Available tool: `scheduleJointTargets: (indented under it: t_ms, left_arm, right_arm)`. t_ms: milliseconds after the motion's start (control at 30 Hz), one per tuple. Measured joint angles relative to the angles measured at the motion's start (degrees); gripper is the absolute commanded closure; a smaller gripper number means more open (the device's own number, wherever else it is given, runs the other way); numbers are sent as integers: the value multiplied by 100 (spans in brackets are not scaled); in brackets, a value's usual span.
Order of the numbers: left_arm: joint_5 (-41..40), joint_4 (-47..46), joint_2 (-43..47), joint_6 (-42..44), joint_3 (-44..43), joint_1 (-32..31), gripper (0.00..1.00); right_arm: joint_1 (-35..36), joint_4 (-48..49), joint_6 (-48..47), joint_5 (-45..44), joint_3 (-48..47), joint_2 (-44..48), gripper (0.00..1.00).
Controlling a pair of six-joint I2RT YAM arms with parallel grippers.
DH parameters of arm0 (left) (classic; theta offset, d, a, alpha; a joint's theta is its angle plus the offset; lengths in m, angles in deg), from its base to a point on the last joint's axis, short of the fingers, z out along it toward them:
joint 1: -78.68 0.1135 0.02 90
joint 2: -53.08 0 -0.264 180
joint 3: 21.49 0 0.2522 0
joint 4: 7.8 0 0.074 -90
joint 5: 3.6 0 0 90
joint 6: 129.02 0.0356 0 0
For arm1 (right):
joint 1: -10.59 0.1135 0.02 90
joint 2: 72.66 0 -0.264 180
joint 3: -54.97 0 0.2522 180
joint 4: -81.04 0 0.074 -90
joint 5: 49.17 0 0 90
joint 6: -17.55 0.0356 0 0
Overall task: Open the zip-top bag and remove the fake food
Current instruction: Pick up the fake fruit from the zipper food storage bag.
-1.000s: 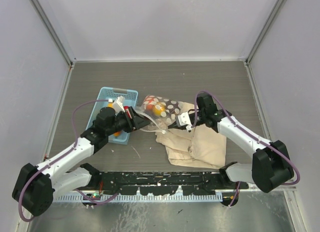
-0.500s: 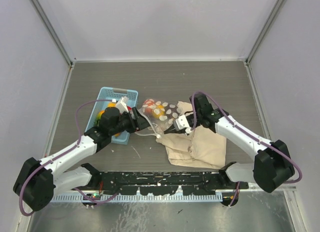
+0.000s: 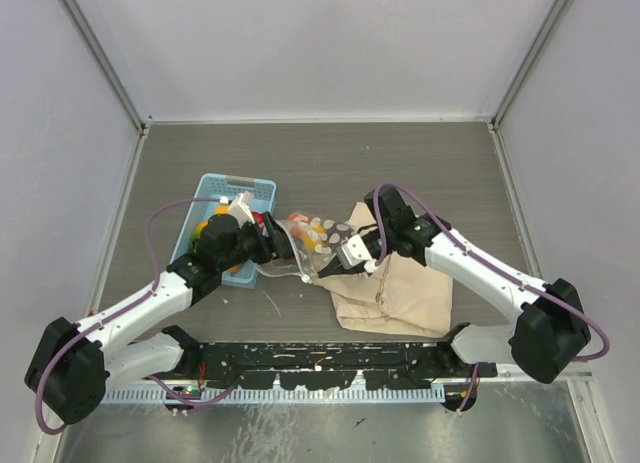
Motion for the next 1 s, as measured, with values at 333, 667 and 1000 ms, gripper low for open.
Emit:
scheduleJointTargets:
  t_ms: [333, 667, 1000]
  left_arm:
    - [-61, 162, 50, 118, 0, -28, 36]
    - [-179, 313, 96, 184, 0, -31, 35]
    - [-291, 332, -337, 413, 0, -31, 35]
  right_arm:
    - [472, -328, 28, -52, -273, 0, 98]
    - [271, -343, 79, -356, -308, -15, 85]
    - [-741, -387, -90, -378, -219, -13, 44]
